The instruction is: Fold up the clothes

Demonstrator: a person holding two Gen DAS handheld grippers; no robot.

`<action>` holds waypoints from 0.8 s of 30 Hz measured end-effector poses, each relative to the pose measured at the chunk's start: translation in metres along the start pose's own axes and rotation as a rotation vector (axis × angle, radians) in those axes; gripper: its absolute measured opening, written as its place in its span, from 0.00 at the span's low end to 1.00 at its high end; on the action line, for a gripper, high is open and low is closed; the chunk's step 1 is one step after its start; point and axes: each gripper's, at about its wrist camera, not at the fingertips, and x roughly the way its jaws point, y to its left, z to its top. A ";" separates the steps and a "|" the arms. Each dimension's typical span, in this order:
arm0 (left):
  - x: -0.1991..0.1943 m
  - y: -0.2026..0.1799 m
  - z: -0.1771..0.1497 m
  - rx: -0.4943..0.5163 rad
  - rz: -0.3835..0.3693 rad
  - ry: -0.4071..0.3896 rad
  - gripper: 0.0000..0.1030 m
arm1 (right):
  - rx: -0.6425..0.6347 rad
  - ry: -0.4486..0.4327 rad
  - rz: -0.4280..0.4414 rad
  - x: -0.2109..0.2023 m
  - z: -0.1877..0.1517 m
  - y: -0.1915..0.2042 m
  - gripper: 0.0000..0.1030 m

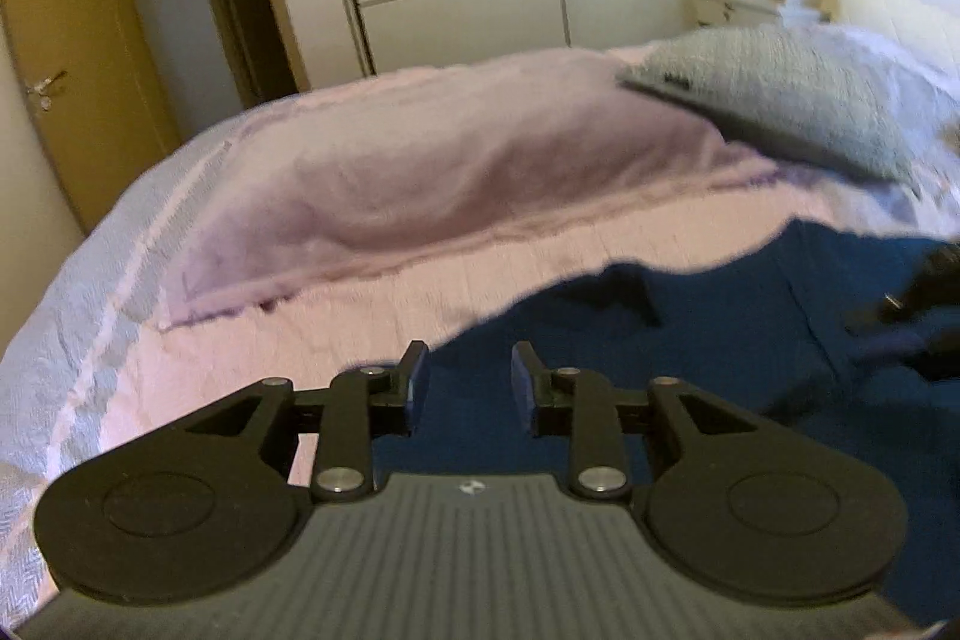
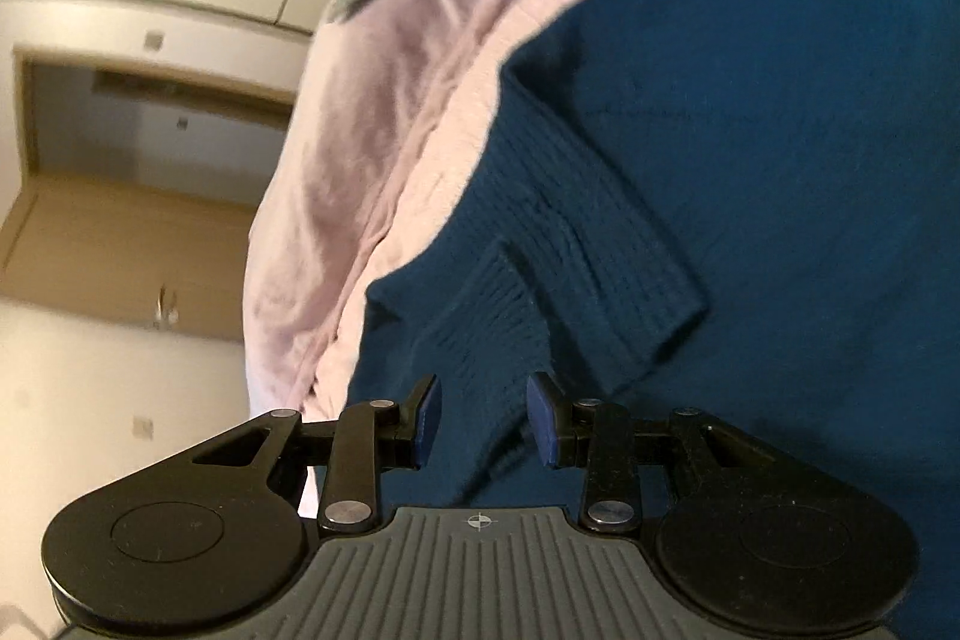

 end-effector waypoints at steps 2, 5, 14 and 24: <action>0.001 0.003 -0.009 0.006 -0.020 0.019 0.25 | 0.042 0.006 -0.013 0.014 0.000 -0.003 0.35; 0.007 0.006 -0.018 -0.003 -0.048 0.048 0.25 | 0.063 0.007 -0.013 0.025 -0.002 -0.007 0.34; 0.019 0.018 -0.007 -0.034 -0.087 0.051 0.25 | 0.034 -0.045 -0.067 0.004 -0.007 0.003 0.34; 0.030 0.012 -0.014 -0.048 -0.117 0.091 0.25 | 0.206 -0.014 -0.046 0.030 -0.014 -0.027 0.34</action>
